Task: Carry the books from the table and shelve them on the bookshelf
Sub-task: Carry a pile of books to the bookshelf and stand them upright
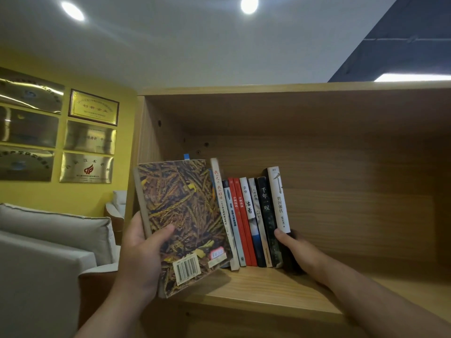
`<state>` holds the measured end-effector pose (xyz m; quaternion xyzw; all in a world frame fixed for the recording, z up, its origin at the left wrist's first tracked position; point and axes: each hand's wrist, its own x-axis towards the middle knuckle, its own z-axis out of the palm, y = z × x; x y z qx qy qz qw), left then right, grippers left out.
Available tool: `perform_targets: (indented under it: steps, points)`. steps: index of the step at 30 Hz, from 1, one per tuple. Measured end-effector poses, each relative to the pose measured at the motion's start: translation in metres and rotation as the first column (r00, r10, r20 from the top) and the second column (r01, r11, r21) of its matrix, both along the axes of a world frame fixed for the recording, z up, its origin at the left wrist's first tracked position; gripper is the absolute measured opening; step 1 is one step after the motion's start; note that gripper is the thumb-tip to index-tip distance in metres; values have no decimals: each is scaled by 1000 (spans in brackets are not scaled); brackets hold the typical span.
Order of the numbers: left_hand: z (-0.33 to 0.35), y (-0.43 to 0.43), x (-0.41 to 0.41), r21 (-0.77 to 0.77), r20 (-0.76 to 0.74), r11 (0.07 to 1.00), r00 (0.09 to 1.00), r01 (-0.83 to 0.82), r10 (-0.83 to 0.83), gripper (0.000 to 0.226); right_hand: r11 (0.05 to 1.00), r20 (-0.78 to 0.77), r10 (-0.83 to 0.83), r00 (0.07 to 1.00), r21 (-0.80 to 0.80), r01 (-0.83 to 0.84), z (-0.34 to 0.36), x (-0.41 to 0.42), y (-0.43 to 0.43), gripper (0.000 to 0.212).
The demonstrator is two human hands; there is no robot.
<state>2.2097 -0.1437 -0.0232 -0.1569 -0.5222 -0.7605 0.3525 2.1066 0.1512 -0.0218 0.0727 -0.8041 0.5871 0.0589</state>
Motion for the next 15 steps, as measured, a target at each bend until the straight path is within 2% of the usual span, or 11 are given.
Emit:
perform_targets:
  steps: [6, 11, 15]
  points:
    - [3, 15, -8, 9, 34, 999, 998, 49, -49, 30, 998, 96, 44, 994, -53, -39, 6, 3, -4, 55]
    - [10, 8, -11, 41, 42, 998, 998, 38, -40, 30, 985, 164, 75, 984, -165, -48, 8, 0, -25, 38]
    - [14, 12, -12, 63, 28, 996, 997, 69, -71, 31, 992, 217, 71, 974, -115, -47, 7, -5, -42, 56]
